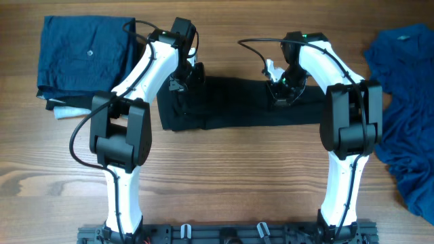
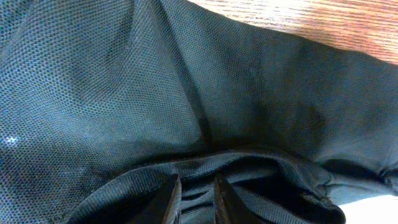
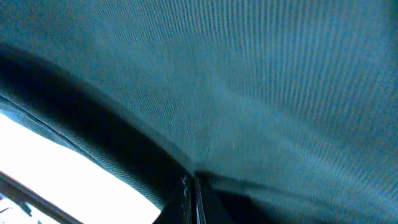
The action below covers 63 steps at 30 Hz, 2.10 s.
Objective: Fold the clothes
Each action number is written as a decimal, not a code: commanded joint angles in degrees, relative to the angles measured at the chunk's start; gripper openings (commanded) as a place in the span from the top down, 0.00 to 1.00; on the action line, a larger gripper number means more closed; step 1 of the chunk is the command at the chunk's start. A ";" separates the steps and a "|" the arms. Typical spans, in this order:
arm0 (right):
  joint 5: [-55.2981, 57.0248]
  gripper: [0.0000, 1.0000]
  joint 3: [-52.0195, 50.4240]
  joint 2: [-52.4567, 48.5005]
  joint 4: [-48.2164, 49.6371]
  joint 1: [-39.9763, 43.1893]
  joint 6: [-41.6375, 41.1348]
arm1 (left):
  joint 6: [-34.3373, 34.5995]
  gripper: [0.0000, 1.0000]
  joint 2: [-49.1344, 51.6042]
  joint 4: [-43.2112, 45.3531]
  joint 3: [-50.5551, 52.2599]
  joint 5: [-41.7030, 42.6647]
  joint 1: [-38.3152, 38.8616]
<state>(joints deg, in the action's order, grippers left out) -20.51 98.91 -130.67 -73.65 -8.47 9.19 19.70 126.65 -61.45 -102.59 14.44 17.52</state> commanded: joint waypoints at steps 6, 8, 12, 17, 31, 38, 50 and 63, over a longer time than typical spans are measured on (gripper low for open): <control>11.52 0.96 -3.39 1.05 1.07 0.07 -13.40 | 0.24 0.80 0.68 -0.02 0.22 -1.29 -0.24; 11.54 0.96 -3.34 1.77 0.98 0.07 -13.49 | 0.24 0.80 0.68 -0.04 0.22 -2.32 -0.50; 15.58 0.96 -3.37 2.32 0.04 0.09 -15.39 | 0.26 0.80 0.68 -0.04 0.22 -2.32 -0.98; 26.34 0.96 -3.37 2.32 -0.52 0.33 -21.66 | 0.26 0.80 0.68 -0.04 0.22 -2.32 -1.29; 26.16 0.96 -3.41 2.32 -5.92 0.39 -30.64 | -0.17 0.81 0.68 -0.48 0.22 -2.34 -2.16; 26.12 0.96 0.83 2.62 -3.54 1.81 -25.81 | -0.15 0.82 0.68 0.28 0.22 -4.50 -2.16; 25.22 0.96 0.13 4.76 -0.39 8.96 -25.66 | -0.15 0.81 0.68 0.17 0.22 -4.48 -2.16; 29.20 0.96 -6.05 4.90 -2.64 17.42 -26.08 | -0.17 0.80 0.68 0.24 0.22 -4.52 -2.16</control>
<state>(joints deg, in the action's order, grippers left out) 6.72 93.95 -126.96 -76.95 7.57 -16.64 19.66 126.65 -61.36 -102.59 10.52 15.62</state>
